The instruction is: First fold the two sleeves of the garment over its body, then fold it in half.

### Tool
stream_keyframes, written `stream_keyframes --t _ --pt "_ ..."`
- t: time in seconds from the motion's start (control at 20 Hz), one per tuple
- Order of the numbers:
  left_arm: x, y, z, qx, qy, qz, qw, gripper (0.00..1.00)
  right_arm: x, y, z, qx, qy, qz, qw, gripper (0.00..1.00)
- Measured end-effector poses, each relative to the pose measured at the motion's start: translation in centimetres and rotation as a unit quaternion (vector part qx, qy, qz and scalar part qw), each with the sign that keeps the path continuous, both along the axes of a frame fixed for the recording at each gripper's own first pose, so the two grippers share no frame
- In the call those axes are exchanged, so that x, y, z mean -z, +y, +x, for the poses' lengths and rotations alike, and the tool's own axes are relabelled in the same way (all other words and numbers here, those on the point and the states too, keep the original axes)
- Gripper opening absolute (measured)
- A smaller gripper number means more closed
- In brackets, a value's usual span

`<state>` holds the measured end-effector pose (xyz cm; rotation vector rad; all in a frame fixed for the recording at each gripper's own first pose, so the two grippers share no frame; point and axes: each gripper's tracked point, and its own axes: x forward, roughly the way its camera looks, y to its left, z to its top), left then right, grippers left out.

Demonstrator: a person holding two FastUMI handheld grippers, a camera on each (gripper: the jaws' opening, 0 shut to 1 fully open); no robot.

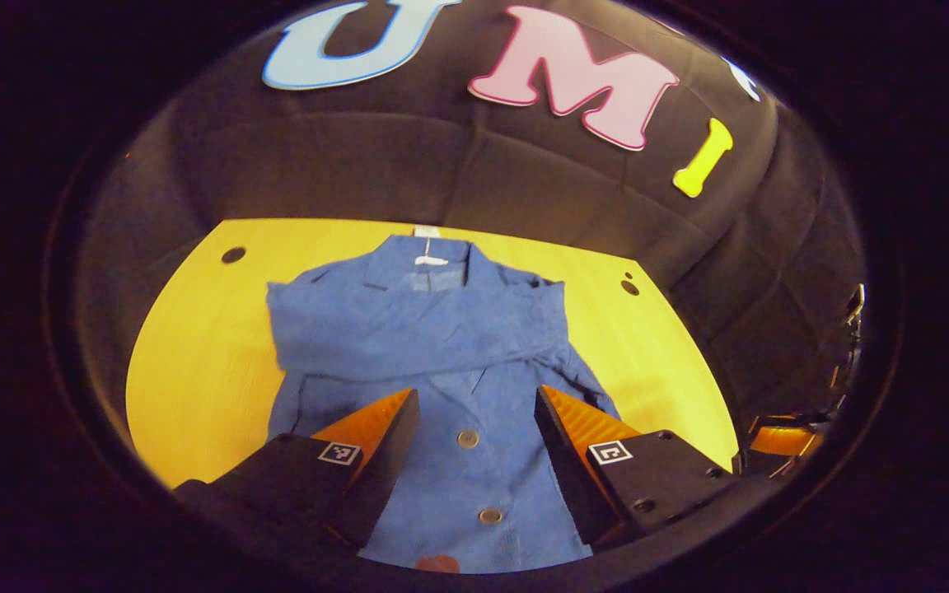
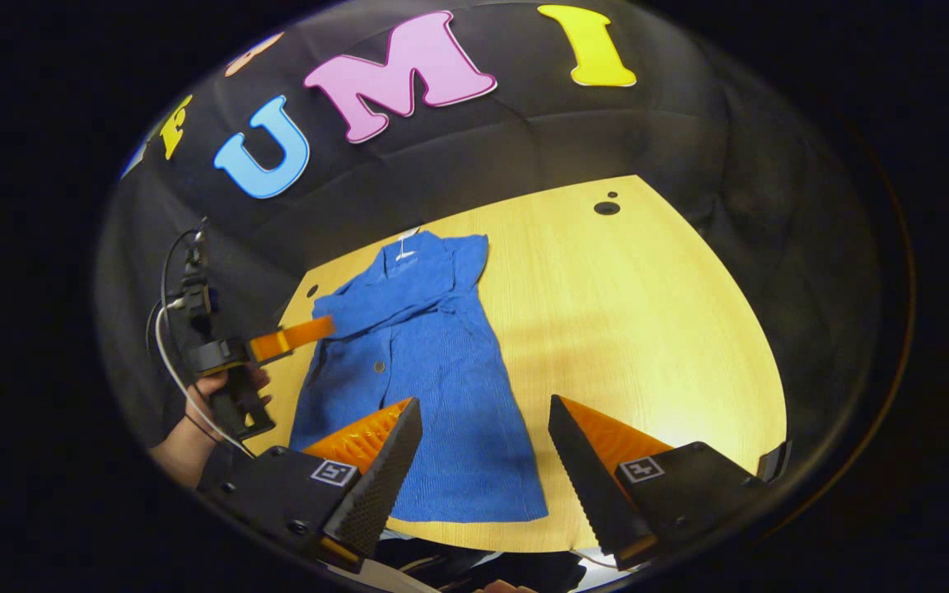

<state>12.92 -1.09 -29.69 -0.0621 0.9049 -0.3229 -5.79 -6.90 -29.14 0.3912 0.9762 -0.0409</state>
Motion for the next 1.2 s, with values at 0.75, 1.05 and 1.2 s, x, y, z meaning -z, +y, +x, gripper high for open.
stream_keyframes --t 0.75,1.05,1.2 --pt "9.0 17.0 -15.9 -0.129 0.227 0.075 0.962 0.83 10.1 3.7 -5.3 -0.078 0.213 -0.033 0.973 1.00" --pt "10.6 18.1 -17.0 -0.105 0.270 0.123 0.949 0.83 12.1 2.7 -7.3 -0.068 0.280 -0.037 0.957 0.90" --pt "10.7 18.1 -17.2 -0.084 0.289 0.147 0.942 0.83 13.0 2.5 -8.3 -0.050 0.312 -0.031 0.948 1.00"
